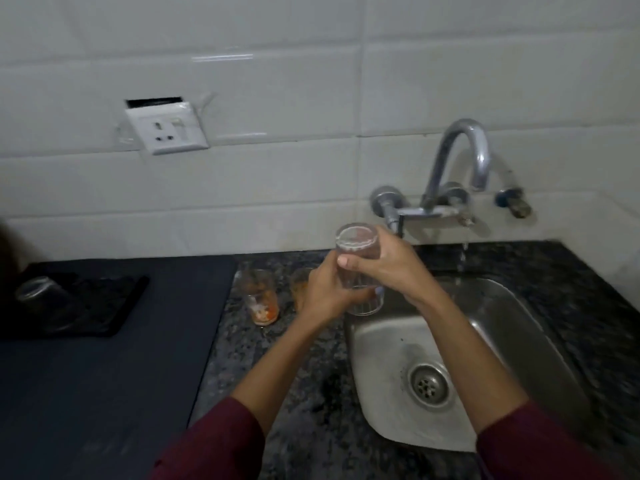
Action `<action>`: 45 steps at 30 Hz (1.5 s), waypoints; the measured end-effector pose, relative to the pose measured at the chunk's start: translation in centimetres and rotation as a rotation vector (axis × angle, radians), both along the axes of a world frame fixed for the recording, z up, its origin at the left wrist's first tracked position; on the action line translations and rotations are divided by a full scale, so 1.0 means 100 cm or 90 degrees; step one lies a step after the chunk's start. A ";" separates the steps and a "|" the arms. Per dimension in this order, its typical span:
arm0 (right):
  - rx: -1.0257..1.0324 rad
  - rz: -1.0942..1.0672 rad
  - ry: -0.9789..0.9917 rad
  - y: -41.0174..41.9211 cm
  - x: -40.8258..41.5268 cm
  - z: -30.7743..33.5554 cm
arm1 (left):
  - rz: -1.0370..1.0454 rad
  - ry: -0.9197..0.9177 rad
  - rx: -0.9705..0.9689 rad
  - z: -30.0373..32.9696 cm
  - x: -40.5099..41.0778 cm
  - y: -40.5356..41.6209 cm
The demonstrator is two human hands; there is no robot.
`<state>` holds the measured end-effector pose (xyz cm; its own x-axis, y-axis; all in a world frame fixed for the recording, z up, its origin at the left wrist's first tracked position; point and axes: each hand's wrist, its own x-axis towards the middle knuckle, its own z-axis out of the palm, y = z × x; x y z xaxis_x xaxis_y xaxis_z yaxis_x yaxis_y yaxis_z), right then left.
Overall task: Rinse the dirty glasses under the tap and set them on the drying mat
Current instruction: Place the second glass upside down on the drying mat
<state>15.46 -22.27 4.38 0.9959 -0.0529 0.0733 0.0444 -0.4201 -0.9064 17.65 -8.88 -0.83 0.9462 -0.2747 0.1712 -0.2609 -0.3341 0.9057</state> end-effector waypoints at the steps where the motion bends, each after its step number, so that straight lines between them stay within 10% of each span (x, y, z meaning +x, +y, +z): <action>1: -0.012 0.005 -0.014 0.010 0.008 0.007 | 0.010 0.000 -0.019 0.007 0.002 0.010; 9: -0.005 0.173 -0.087 0.182 0.087 0.044 | 0.236 0.013 -0.110 0.027 0.020 0.189; 19: 0.104 0.254 -0.004 0.451 0.199 -0.032 | 0.482 0.313 0.381 -0.087 0.013 0.431; 32: 0.078 0.335 0.095 0.531 0.268 -0.092 | 0.409 0.381 0.510 -0.133 0.029 0.461; 45: 0.070 0.403 0.152 0.502 0.254 -0.085 | 0.418 0.287 0.378 -0.114 0.035 0.423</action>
